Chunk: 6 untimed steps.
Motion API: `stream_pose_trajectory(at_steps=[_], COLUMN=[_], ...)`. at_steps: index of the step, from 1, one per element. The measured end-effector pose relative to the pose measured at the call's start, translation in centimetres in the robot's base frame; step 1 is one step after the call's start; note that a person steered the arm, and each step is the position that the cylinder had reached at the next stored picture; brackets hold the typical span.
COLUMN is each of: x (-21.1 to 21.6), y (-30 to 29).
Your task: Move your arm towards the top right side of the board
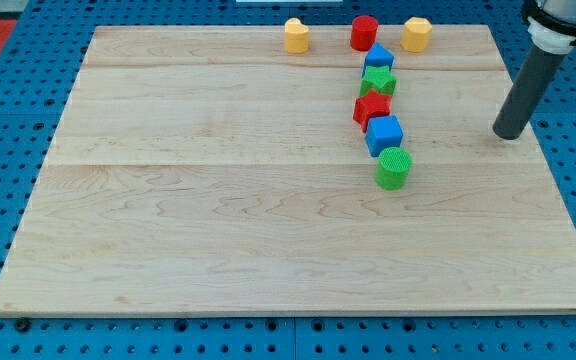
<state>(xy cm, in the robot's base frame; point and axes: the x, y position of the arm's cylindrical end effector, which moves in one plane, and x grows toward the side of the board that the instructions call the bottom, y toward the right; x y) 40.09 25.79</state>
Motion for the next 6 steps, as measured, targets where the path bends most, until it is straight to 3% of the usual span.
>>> stream_pose_trajectory(at_steps=[4,5,6], x=[0.0,-1.7,-6.9], y=[0.1,-1.7,0.1])
